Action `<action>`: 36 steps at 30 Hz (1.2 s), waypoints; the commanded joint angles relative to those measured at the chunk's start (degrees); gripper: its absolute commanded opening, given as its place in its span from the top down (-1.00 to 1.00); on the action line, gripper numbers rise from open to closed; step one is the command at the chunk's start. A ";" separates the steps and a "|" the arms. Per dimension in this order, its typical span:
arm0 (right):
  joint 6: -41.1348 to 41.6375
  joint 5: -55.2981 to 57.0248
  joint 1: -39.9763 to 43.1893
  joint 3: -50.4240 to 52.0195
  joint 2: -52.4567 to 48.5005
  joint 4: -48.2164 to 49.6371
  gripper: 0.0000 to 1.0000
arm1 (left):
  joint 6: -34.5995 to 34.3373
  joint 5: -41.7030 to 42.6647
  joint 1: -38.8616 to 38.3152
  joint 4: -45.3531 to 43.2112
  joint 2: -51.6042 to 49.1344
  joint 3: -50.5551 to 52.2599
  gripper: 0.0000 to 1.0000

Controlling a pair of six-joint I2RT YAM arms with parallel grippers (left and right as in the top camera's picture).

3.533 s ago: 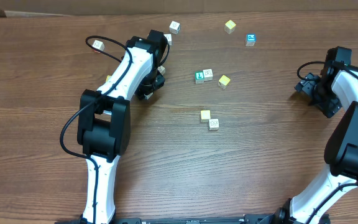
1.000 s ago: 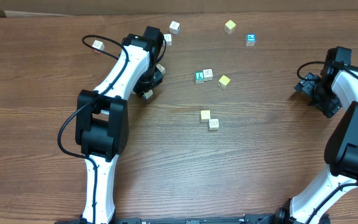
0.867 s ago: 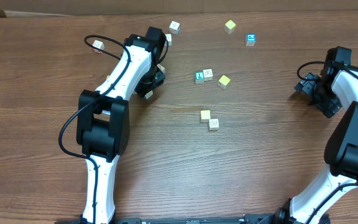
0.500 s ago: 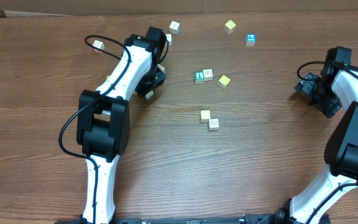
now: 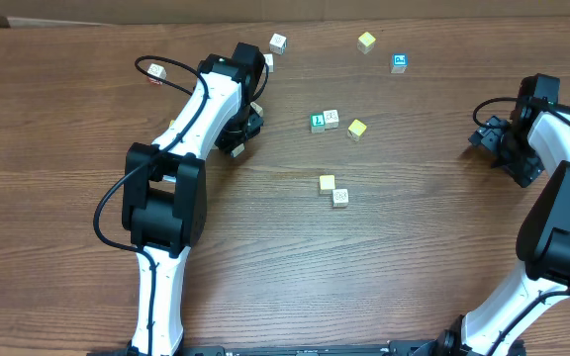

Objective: Form a circle

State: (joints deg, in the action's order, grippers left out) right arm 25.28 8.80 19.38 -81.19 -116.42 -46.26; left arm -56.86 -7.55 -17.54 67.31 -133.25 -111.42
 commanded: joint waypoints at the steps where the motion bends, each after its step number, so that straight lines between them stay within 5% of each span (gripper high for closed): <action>1: 0.20 0.17 -0.09 0.22 1.55 0.15 -1.00 | 0.26 -0.09 -0.48 0.13 -1.03 -0.22 0.22; 36: 0.20 0.17 -0.09 0.22 1.55 0.15 -1.00 | 0.26 -0.33 -0.87 -1.16 -1.03 2.21 0.20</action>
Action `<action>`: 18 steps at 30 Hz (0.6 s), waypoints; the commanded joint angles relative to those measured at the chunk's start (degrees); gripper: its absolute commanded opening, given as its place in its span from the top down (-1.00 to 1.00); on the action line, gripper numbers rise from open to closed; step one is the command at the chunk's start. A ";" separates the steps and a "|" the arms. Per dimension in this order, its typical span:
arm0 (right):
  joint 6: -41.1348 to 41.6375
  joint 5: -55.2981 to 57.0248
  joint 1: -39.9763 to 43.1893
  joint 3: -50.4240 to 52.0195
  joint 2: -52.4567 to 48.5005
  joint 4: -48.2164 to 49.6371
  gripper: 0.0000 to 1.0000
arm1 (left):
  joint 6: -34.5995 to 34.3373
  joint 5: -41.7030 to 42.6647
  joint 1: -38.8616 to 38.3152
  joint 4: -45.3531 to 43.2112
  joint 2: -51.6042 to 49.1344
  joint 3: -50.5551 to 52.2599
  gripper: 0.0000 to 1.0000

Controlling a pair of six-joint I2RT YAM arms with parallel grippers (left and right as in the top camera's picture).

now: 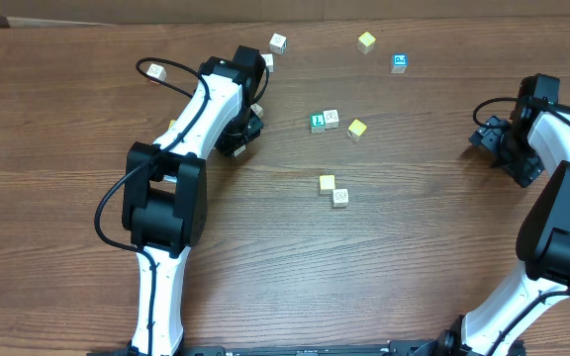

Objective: Form a circle

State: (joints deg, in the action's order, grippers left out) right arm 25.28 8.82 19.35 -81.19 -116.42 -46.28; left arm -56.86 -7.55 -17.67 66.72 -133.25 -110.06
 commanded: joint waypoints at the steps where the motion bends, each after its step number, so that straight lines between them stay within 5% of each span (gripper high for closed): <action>1: 0.20 0.13 -0.07 0.22 1.55 0.17 -1.00 | 0.26 -0.33 -0.74 -0.81 -1.03 0.85 0.22; 7: 0.20 0.13 -0.07 0.22 1.55 0.17 -1.00 | 0.31 -0.35 -0.33 -1.14 -1.01 0.83 0.30; 11: 0.20 0.15 -0.07 0.22 1.55 0.17 -1.00 | 0.28 -0.35 -0.09 -1.25 -1.01 0.83 0.12; 18: 0.20 0.15 -0.07 0.22 1.55 0.17 -1.00 | 0.28 -0.31 0.46 -1.27 -1.01 0.83 0.22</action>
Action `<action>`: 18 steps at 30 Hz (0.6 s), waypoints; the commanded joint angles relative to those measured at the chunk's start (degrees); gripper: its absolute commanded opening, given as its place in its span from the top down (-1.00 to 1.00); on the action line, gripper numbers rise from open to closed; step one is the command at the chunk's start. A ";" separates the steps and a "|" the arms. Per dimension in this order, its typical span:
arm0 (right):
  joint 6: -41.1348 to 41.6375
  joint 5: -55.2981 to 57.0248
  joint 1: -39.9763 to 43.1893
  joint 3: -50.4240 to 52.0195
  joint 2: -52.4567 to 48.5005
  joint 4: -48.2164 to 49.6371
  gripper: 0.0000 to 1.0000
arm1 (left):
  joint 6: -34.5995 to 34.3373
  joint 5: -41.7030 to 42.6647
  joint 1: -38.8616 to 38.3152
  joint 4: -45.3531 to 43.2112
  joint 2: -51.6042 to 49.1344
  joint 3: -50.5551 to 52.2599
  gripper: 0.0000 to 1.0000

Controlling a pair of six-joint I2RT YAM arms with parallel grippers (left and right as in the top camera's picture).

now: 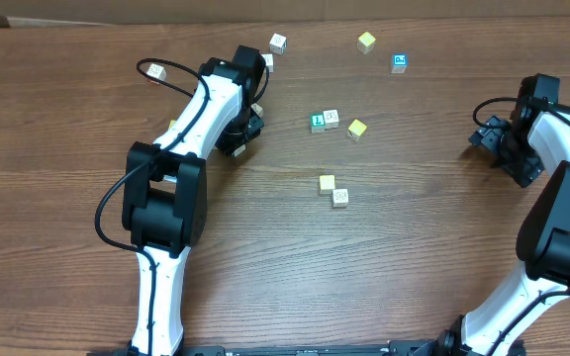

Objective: Form a circle

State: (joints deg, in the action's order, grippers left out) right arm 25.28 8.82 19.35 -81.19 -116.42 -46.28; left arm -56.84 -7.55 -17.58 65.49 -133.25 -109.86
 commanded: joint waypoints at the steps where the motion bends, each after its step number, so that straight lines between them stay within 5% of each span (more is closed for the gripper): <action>1: 0.20 0.15 -0.07 0.22 1.55 0.17 -1.00 | 0.28 -0.31 0.37 -0.04 -1.01 0.63 0.24; 13: 0.20 0.15 -0.07 0.22 1.55 0.17 -1.00 | 2.23 0.04 0.31 3.15 -0.85 -1.70 0.54; 18: 0.20 0.15 -0.07 0.22 1.55 0.20 -1.00 | 3.28 -0.35 0.24 5.73 0.94 -4.79 0.53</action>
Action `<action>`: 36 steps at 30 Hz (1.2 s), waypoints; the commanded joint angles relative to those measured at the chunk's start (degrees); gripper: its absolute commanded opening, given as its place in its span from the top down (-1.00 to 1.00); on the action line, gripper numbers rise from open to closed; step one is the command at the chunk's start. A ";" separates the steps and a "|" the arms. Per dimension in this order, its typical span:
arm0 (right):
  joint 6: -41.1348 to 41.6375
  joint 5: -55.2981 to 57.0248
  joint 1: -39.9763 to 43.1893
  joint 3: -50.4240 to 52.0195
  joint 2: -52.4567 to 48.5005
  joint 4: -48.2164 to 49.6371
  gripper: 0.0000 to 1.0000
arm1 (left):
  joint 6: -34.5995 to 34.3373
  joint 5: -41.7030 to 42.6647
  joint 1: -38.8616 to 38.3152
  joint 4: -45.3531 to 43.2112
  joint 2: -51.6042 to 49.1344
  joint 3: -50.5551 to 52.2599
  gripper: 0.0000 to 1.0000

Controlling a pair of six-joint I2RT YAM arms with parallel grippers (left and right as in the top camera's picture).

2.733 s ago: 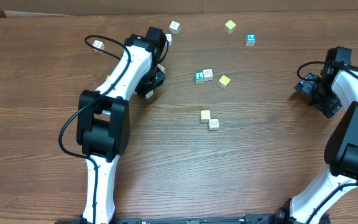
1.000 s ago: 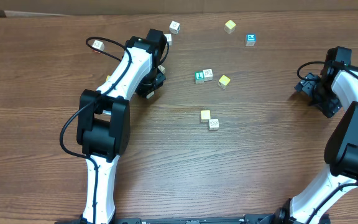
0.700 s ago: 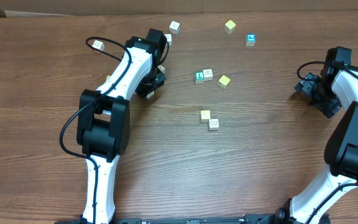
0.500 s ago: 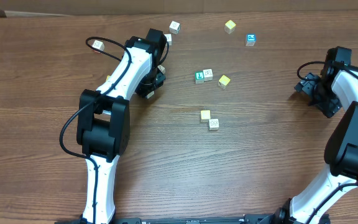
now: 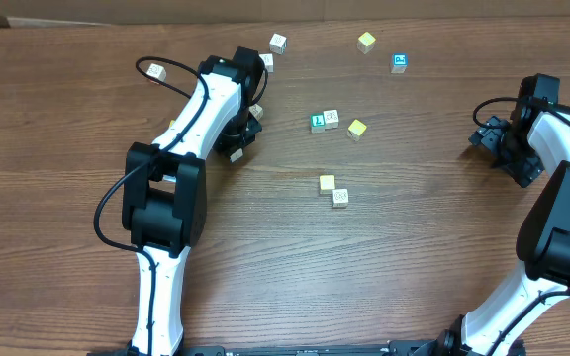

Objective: Form a circle

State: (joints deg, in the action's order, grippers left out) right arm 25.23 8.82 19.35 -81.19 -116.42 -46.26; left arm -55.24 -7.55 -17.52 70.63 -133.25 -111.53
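Small cubes lie scattered on the wooden table. A green cube [image 5: 318, 123], a white cube [image 5: 332, 119] and a yellow cube [image 5: 357, 129] sit mid-table. A yellow cube [image 5: 327, 183] and a white cube [image 5: 340, 197] touch each other nearer the front. Farther back are a white cube [image 5: 278, 43], a yellow cube [image 5: 366, 41] and a blue cube [image 5: 399, 63]. My left gripper [image 5: 242, 135] is low over the table left of the green cube, with a pale cube [image 5: 256, 111] at its side; its fingers are hidden under the wrist. My right gripper [image 5: 483, 136] rests far right, away from all the cubes.
A white cube with red marks [image 5: 156, 71] lies back left, beside the left arm's cable. A small pale cube [image 5: 267, 61] sits by the left wrist. Cardboard [image 5: 117, 10] runs along the table's far edge.
The left gripper has shifted slightly toward the front left. The cubes and the right arm stand as before.
The left gripper stayed low beside the pale cube left of the green cube at every moment, shifting only a little back and forth. The loose cubes kept their places and the right arm stayed still at the far right.
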 commanded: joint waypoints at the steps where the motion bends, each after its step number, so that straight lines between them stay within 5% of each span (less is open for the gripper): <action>1: 0.26 0.15 -0.07 0.22 1.55 0.15 -1.00 | 1.68 -0.35 0.17 0.98 1.44 -3.56 0.52; 22: 0.24 0.15 -0.07 0.22 1.55 0.15 -1.00 | 19.19 6.54 0.04 14.10 13.35 -3.80 0.57; 36: 0.24 0.13 -0.07 0.22 1.55 0.15 -1.00 | 16.09 7.15 -12.26 6.12 13.35 7.28 0.53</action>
State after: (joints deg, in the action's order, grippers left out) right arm 25.26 8.80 19.35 -81.19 -116.42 -46.28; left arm -37.52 -1.04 -26.89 78.59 -120.99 -107.24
